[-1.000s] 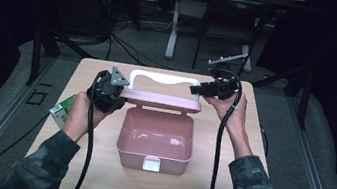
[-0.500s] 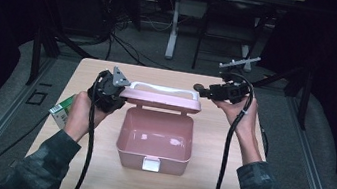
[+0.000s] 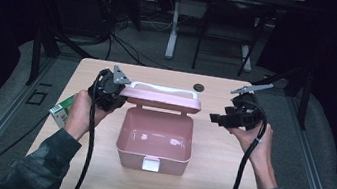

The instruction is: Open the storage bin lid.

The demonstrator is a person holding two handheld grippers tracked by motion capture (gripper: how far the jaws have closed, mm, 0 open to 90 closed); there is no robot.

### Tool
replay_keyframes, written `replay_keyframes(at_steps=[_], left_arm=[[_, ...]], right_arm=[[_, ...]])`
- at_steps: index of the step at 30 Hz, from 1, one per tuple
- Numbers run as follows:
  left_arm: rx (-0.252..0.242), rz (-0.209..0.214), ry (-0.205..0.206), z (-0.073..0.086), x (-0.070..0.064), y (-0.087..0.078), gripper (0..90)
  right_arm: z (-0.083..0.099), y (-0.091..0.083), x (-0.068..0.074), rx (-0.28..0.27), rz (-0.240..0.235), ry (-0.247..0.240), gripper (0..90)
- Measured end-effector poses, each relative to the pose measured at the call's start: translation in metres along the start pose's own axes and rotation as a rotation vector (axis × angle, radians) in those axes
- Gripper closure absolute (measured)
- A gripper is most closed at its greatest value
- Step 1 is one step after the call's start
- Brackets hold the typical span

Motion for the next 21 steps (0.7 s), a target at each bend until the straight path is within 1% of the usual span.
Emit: replay_keyframes(at_steps=[3,4,5,6,7,9,12,14,16,18,21], left_arm=[[0.004,0.0,-0.003,0.0,0.0,0.0,79.0],[0.005,-0.001,-0.003,0.0,0.0,0.0,79.1],[0.003,-0.002,-0.003,-0.001,0.001,0.0,79.1],[0.003,-0.002,-0.004,-0.001,0.0,0.001,79.2],[0.004,-0.002,-0.003,-0.001,0.001,0.001,79.2],[0.008,-0.003,-0.004,-0.001,0.001,0.001,79.4],[0.017,-0.007,-0.006,-0.003,0.001,0.001,79.5],[0.019,-0.007,-0.004,-0.003,0.001,0.001,79.6],[0.016,-0.003,-0.013,-0.003,0.002,0.002,79.6],[0.014,0.001,-0.017,-0.003,0.003,0.002,79.8],[0.026,-0.003,-0.012,-0.004,0.002,0.002,80.1]], right_arm=[[0.015,0.004,0.012,0.013,-0.022,-0.013,33.0],[0.02,0.006,0.016,0.015,-0.038,-0.02,32.8],[0.026,0.007,0.022,0.021,-0.047,-0.016,32.6],[0.033,0.01,0.029,0.016,-0.076,-0.014,32.6],[0.036,0.011,0.031,0.017,-0.085,-0.017,32.6],[0.046,0.018,0.044,0.013,-0.119,-0.021,32.7],[0.057,0.028,0.059,0.006,-0.151,-0.027,33.4],[0.062,0.036,0.065,0.015,-0.159,-0.034,34.3],[0.065,0.045,0.071,0.03,-0.176,-0.039,35.5],[0.064,0.051,0.073,0.035,-0.178,-0.045,38.9],[0.065,0.058,0.075,0.051,-0.169,-0.047,40.6]])
Point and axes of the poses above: each handheld gripper's, and its own axes: y roughly forward along the jaws, z roughly out of its underside, x roughly to its left, the point moved 7 cm from there along y, roughly forward along the jaws, and after that the axes turned 2 degrees about -z, right-handed, at the moved point
